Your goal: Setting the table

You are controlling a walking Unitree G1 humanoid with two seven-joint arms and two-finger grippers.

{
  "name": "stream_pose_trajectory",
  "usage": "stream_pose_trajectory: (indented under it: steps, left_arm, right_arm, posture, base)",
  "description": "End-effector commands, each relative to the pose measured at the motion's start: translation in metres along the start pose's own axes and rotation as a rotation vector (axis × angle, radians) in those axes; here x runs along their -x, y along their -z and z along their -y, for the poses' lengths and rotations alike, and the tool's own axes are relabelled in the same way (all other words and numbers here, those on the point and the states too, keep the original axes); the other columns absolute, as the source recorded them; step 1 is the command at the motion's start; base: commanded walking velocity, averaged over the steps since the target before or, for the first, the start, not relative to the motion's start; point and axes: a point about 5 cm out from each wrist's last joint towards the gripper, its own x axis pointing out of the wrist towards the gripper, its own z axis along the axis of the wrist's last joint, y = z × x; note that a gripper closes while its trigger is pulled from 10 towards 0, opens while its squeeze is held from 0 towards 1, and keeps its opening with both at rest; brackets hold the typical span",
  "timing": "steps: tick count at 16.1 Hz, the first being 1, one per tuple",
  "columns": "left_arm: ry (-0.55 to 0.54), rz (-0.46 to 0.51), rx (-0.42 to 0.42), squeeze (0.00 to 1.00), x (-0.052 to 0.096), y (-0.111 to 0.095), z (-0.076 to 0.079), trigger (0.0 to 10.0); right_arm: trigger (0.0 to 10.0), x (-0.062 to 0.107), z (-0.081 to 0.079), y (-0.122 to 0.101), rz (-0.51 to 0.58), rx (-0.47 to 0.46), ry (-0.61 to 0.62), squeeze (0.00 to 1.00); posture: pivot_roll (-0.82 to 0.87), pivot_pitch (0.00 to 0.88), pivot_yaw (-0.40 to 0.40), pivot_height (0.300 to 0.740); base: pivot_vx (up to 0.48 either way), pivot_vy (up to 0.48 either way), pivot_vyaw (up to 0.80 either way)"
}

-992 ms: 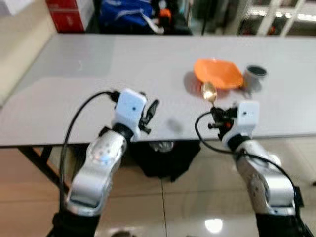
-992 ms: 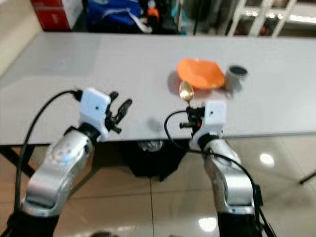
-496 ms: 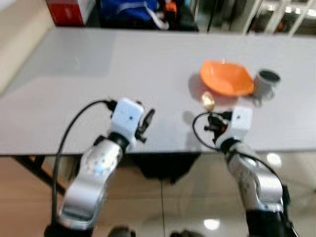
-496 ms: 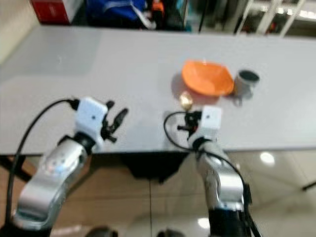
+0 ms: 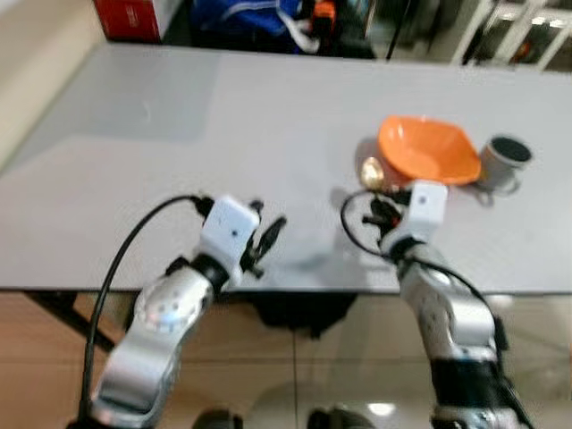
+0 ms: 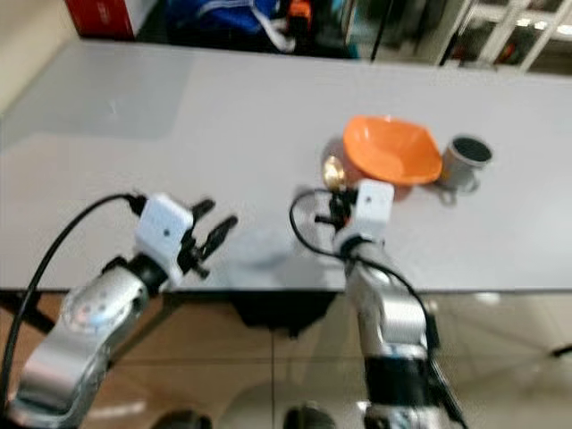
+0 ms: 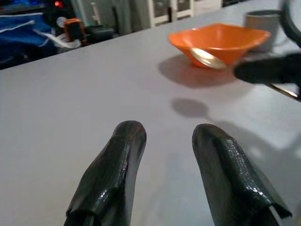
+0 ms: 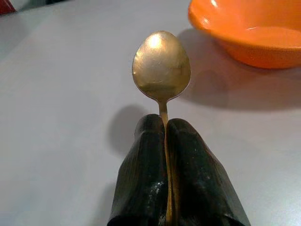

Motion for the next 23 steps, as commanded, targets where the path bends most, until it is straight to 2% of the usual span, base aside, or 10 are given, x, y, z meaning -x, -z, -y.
stream_pose_trajectory:
  steps: [1,4,8,10,17,23]
  left_arm:
    - [0.040,0.027,-0.009,0.00,-0.001,-0.006,0.004,10.0]
    - [0.041,0.017,-0.026,0.00,-0.003,-0.003,0.001,10.0]
    - [0.253,0.008,0.012,0.00,0.002,-0.003,0.023,10.0]
    - [0.302,-0.010,0.005,0.00,0.003,0.001,0.025,10.0]
    - [0.319,-0.018,0.010,0.00,0.006,-0.001,0.025,10.0]
    - [0.309,-0.031,0.005,0.00,0.010,-0.001,0.022,10.0]
  right_arm:
    - [10.0,-0.003,0.001,-0.003,0.006,-0.014,-0.002,0.00]
    - [10.0,-0.013,0.001,-0.001,0.000,-0.012,0.006,0.00]
    - [10.0,-0.027,0.000,0.011,-0.053,-0.038,0.060,0.00]
    - [10.0,-0.038,-0.004,0.010,-0.046,-0.059,0.083,0.00]
    - [10.0,-0.050,-0.025,0.017,-0.033,-0.086,0.066,0.00]
    - [10.0,-0.057,-0.025,0.021,-0.015,0.002,0.079,0.00]
  posture:
    - [0.08,0.081,-0.066,0.740]
    - [0.09,0.085,-0.052,0.740]
    - [0.07,0.091,-0.014,0.740]
    - [0.06,0.098,-0.005,0.740]
    - [0.08,0.119,-0.007,0.740]
    - [0.11,0.123,-0.014,0.740]
  base:
    - [0.000,0.000,0.00]
    - [0.000,0.000,0.00]
    - [0.000,0.000,0.00]
    - [0.000,0.000,0.00]
    - [0.000,0.000,0.00]
    - [0.000,0.000,0.00]
